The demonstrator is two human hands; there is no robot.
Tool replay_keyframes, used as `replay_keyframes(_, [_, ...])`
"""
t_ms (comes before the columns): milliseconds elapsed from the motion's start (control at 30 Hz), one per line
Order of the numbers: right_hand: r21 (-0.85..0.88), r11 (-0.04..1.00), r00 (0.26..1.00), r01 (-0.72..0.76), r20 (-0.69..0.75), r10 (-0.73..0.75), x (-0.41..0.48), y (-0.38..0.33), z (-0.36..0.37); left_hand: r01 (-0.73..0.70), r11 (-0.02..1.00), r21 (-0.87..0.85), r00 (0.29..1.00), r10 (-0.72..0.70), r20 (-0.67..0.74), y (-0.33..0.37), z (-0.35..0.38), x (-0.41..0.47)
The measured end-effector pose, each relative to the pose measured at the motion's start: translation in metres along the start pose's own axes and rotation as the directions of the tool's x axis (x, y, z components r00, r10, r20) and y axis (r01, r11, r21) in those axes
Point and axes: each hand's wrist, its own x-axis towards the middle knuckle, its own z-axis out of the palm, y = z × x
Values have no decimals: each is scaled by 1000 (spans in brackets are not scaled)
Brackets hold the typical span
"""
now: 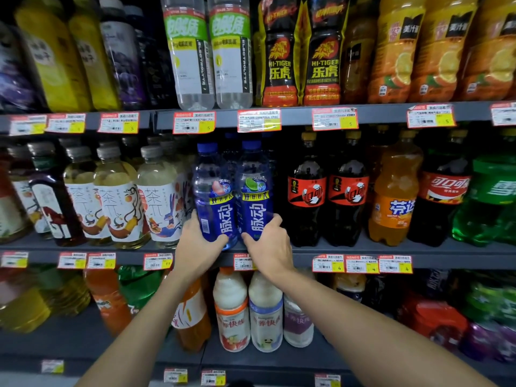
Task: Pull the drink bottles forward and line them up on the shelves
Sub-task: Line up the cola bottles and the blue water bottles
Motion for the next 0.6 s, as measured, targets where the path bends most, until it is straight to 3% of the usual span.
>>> replay_keyframes(100, [-6,1000,1000,7,9,-7,2,0,2,66,998,11,989,-64,-131,1,13,-11])
replay_keyframes(200, [-24,1000,997,17,81,-15,5,3,3,59,987,152,982,-30,-189,0,18,-13])
replay_keyframes(433, [35,999,994,8,111,-11,13,10,-1,14,997,79,999,-18,47,-14,1,10])
replay_keyframes(600, [47,999,993,27,111,-32,12,15,-3,-41,971,236,991,9,137,-18,-6,15])
